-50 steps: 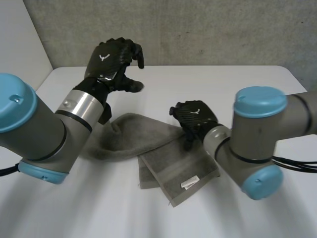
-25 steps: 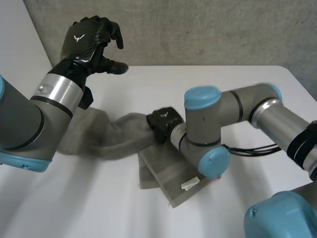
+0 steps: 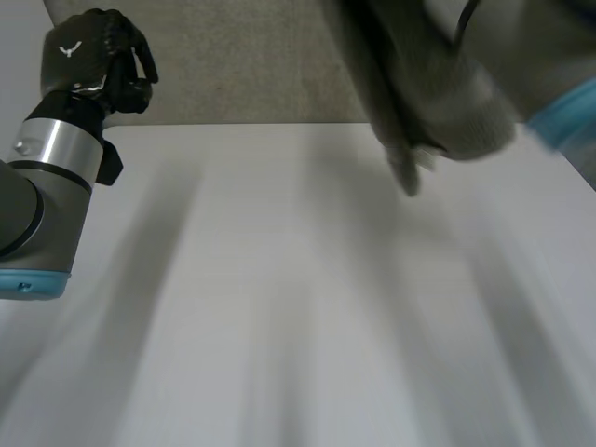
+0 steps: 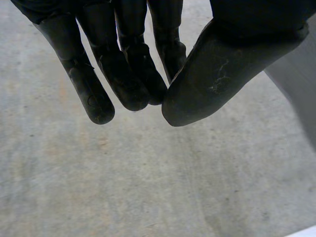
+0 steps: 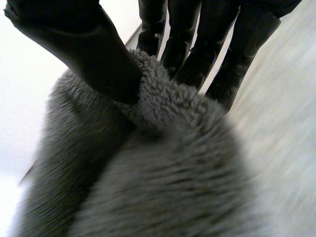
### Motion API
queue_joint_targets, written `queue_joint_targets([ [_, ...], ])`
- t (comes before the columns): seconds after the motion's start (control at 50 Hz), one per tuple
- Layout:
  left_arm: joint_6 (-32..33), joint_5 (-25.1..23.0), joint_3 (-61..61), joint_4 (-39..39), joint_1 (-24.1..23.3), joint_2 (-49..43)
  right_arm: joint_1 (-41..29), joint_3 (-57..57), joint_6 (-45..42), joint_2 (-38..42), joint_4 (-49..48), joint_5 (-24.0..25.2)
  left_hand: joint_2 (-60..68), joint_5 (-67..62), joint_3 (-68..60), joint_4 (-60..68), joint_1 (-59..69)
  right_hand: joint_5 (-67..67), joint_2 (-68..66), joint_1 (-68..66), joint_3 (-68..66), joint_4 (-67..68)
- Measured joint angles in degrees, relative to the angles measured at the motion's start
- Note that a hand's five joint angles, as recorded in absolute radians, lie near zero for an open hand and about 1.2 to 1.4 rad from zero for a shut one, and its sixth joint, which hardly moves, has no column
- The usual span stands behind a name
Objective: Fold the towel.
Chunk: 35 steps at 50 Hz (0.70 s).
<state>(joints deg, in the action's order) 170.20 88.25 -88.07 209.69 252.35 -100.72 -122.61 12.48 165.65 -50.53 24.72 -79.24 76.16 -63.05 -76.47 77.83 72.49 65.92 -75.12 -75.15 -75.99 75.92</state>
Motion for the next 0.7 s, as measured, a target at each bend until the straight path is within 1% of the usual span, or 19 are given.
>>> queue_joint_targets([
  [0.02,-0.22,0.36,0.03,0.00,0.17,0.00,-0.07,2.89,-3.18,0.84,1.79,0.59,-0.32,0.27,0.31,-0.36,-0.45,0.01,0.00,0.00,0.00,0.18],
  [0.08,-1.08,0.85,0.16,-0.01,0.42,-0.05,-0.60,10.56,-12.36,3.40,6.12,1.31,-12.91,9.45,13.01,-14.36,-9.78,0.01,0.00,0.00,0.00,0.25],
  [0.12,-1.84,0.85,0.37,-0.12,0.47,-0.09,-1.42,16.23,-19.96,5.45,8.93,1.01,-31.66,27.92,30.59,-32.32,-27.69,0.02,0.00,0.00,0.00,0.25],
  [0.16,-2.34,0.73,0.55,-0.27,0.45,-0.13,-2.16,19.66,-25.17,6.71,10.52,0.15,-39.06,36.81,38.90,-40.39,-35.90,0.06,0.00,0.00,0.00,0.25],
  [0.24,-2.93,0.46,0.86,-0.52,0.38,-0.16,-3.21,21.25,-31.10,7.79,11.53,-2.39,-41.97,40.66,42.14,-43.49,-39.41,0.00,0.00,-0.01,0.00,0.25],
  [0.32,-3.03,0.33,0.94,-0.60,0.32,-0.19,-3.33,14.07,-29.66,6.75,9.33,-4.36,-42.06,41.02,42.18,-43.49,-39.41,0.00,0.00,-0.19,0.00,0.25],
  [0.38,-3.01,0.30,0.93,-0.61,0.28,-0.24,-2.53,2.67,-23.05,4.68,5.11,-5.64,-42.21,40.99,42.18,-43.49,-39.42,0.01,0.00,-0.26,-0.01,0.25],
  [0.4,-2.99,0.30,0.92,-0.62,0.28,-0.27,-1.78,-2.32,-18.97,3.65,3.32,-5.93,-42.02,40.32,42.14,-43.46,-39.13,0.01,0.00,-0.26,-0.01,0.25],
  [0.42,-2.97,0.31,0.91,-0.63,0.28,-0.26,-1.45,-4.02,-17.42,3.26,2.69,-6.00,-41.61,39.47,41.69,-43.02,-38.62,0.01,0.00,-0.26,-0.01,0.25],
  [0.46,-2.92,0.31,0.90,-0.65,0.29,-0.25,0.11,-10.26,-10.23,1.47,0.68,-5.87,-39.00,35.76,39.41,-40.89,-35.15,0.01,0.00,-0.27,-0.01,0.25],
  [0.48,-2.91,0.31,0.89,-0.65,0.29,-0.24,0.57,-11.54,-8.27,1.01,0.38,-5.72,-36.21,33.69,36.62,-38.86,-32.43,0.01,0.00,-0.27,-0.01,0.25],
  [0.5,-2.91,0.32,0.87,-0.65,0.29,-0.21,1.39,-13.00,-5.18,0.31,0.41,-5.21,-26.15,23.85,26.71,-27.91,-22.81,0.11,0.00,-0.27,-0.01,0.25],
  [0.52,-2.91,0.33,0.86,-0.65,0.29,-0.20,1.75,-13.38,-3.82,0.02,0.66,-4.82,-22.73,20.28,23.88,-25.11,-19.36,0.25,0.00,-0.27,-0.01,0.25],
  [0.56,-2.91,0.33,0.81,-0.62,0.28,-0.14,2.86,-11.96,-1.53,-0.63,3.06,-2.78,-7.79,5.03,8.44,-9.31,-4.11,0.29,0.00,-0.27,-0.03,0.25],
  [0.6,-2.91,0.33,0.77,-0.59,0.24,-0.05,3.49,-8.07,-2.57,-0.65,6.05,-0.69,-0.50,1.20,0.80,-1.78,-0.49,0.29,0.00,-0.27,-0.25,0.25],
  [0.64,-2.93,0.35,0.74,-0.56,0.22,0.07,4.22,-0.86,-7.14,-0.15,9.99,1.45,0.76,1.20,-0.30,-0.20,-0.49,-0.53,0.61,0.43,0.93,-0.69],
  [0.66,-2.93,0.36,0.73,-0.56,0.21,0.11,4.37,0.92,-8.53,0.02,10.82,1.82,0.76,1.20,-0.30,-0.19,-0.49,-3.99,3.44,4.21,3.86,-4.14],
  [0.68,-2.94,0.36,0.71,-0.54,0.20,0.21,4.75,5.60,-12.16,0.45,12.92,2.77,0.77,1.19,-0.31,-0.19,-0.49,-15.27,15.77,15.25,14.85,-15.07],
  [0.7,-2.94,0.36,0.72,-0.53,0.21,0.26,4.92,7.73,-13.84,0.62,13.85,3.14,0.78,1.19,-0.31,-0.19,-0.49,-21.03,21.58,21.04,21.65,-20.62],
])
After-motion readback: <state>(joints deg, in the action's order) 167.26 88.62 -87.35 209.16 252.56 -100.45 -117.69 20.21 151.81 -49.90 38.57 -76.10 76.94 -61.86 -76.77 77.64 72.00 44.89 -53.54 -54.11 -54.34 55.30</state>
